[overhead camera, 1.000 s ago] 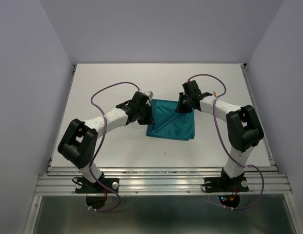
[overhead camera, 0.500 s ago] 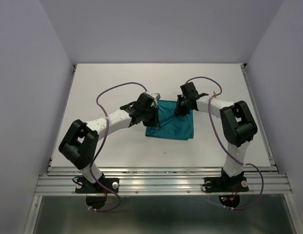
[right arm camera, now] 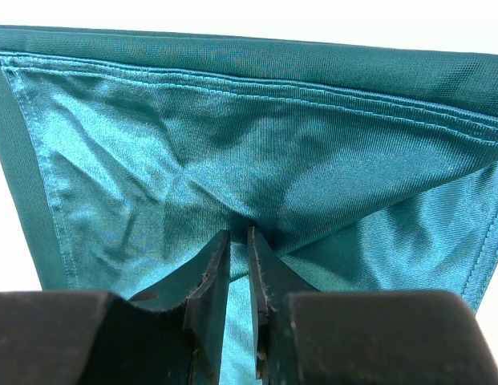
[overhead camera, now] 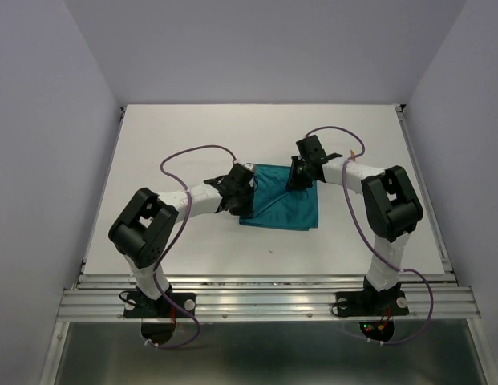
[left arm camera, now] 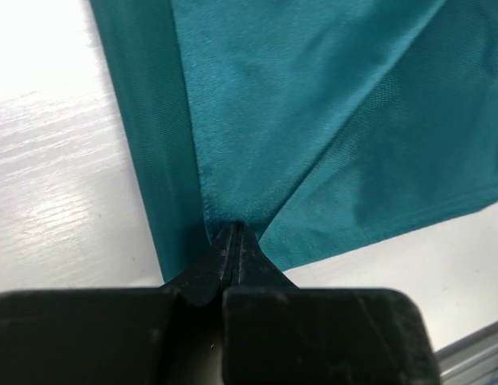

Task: Fold the napkin into a case and place the utensils inside
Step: Smooth out the upper triangle-folded napkin at the center of the board.

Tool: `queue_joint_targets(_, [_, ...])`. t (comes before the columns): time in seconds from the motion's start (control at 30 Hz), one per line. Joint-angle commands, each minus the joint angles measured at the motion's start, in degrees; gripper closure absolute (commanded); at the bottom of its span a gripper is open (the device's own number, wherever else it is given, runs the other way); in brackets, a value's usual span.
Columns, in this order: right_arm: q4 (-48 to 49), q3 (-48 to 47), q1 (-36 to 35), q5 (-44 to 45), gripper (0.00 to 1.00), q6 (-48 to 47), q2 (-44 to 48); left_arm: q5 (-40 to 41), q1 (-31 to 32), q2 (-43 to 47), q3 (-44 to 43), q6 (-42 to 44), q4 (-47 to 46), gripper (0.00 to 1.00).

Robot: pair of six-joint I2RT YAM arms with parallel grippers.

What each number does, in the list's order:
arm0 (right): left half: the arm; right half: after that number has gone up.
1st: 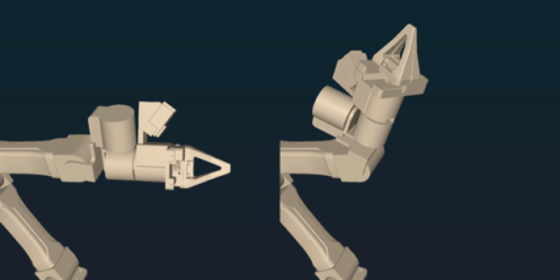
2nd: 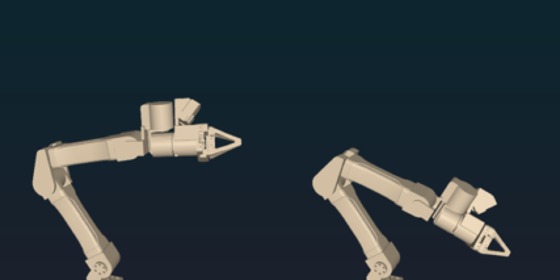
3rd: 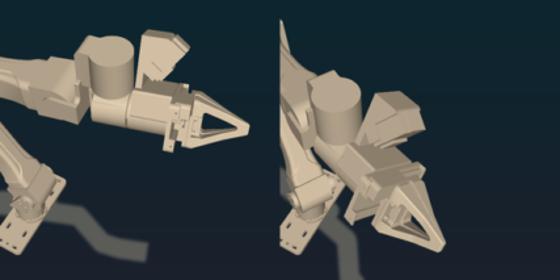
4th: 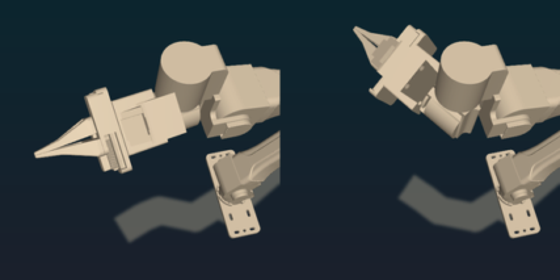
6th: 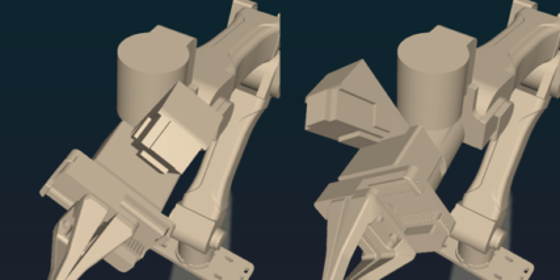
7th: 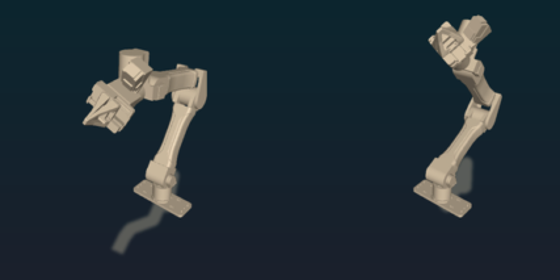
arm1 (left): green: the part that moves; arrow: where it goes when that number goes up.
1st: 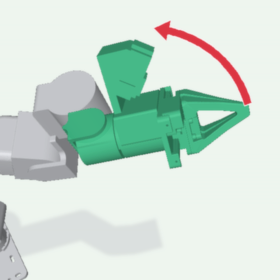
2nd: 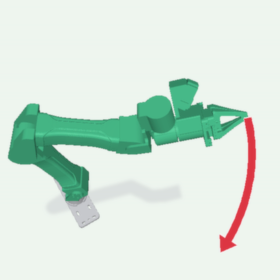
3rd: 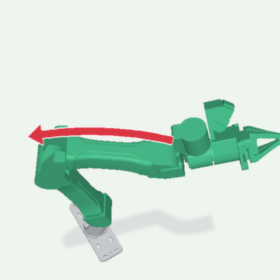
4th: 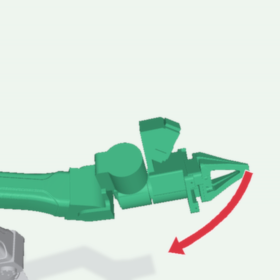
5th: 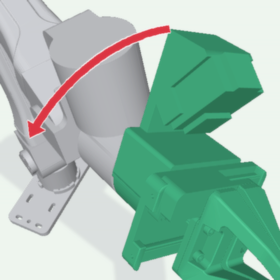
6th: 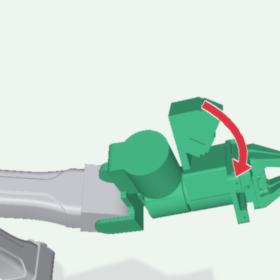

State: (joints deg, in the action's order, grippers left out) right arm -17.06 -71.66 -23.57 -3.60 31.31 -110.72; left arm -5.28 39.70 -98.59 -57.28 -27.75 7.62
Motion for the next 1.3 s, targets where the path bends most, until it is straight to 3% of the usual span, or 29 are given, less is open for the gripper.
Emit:
queue_joint_targets(0.0, [0.2,-0.1,-0.1,2.3,0.79,-0.6,0.3,3.3,0.0,-0.3,1.5,-0.8,-1.4,1.00])
queue_joint_targets(0.27, [-0.4,-1.0,-0.1,3.0,0.78,-0.5,1.9,3.7,0.0,2.3,0.7,-0.8,0.4,1.00])
queue_joint_targets(0.67, [-0.6,-2.8,3.2,10.7,0.78,-0.9,5.1,4.6,0.0,3.1,0.3,-0.6,1.2,1.00])
queue_joint_targets(1.27, [-1.7,-5.9,4.9,11.2,0.77,-3.5,-1.6,4.0,0.0,2.6,0.2,-0.3,1.0,1.00])
